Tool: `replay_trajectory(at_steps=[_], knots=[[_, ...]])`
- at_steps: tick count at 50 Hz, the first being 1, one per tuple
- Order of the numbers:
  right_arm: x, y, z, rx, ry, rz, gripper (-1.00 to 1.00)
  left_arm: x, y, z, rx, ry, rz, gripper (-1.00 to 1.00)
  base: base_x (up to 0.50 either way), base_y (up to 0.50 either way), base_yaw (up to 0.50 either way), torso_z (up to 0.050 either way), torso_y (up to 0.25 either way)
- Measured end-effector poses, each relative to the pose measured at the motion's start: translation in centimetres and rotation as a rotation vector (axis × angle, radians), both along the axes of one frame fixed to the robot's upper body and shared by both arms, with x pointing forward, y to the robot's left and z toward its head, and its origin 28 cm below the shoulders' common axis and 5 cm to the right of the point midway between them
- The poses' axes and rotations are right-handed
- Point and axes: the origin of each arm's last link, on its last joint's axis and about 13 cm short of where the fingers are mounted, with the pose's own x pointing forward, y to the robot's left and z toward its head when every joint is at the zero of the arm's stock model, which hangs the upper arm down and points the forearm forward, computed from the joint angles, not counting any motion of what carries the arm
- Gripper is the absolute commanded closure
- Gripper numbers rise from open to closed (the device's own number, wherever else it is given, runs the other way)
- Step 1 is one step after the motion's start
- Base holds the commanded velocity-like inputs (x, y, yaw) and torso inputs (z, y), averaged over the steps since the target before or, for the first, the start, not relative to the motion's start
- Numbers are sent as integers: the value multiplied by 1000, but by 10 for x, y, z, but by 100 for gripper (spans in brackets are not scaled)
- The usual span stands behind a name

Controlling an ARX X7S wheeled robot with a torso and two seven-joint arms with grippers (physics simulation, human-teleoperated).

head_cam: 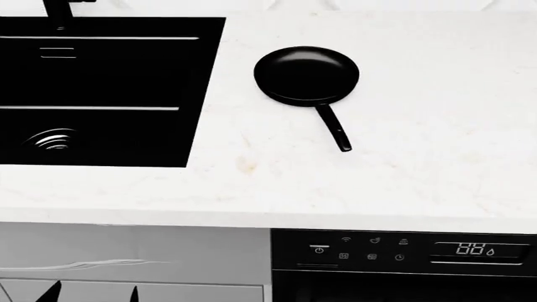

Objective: Pick the pan and sponge and place them into the sink. Then turn on the water.

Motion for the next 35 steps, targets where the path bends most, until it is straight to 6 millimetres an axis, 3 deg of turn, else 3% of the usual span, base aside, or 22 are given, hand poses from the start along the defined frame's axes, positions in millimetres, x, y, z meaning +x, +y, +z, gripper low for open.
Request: replay_trajectory(at_steps=[7, 23, 35], knots=[[-1, -4, 28, -17, -47, 4, -100, 1, 0, 26, -24, -10, -4, -100, 0, 0, 0, 0, 0], [6, -36, 144, -79, -144, 38, -100, 22, 20, 125, -44, -70, -35, -100, 0, 0, 0, 0, 0], [1, -63, 208, -98, -160, 48, -100, 35, 41, 176, -8, -56, -66, -100, 0, 0, 0, 0, 0]])
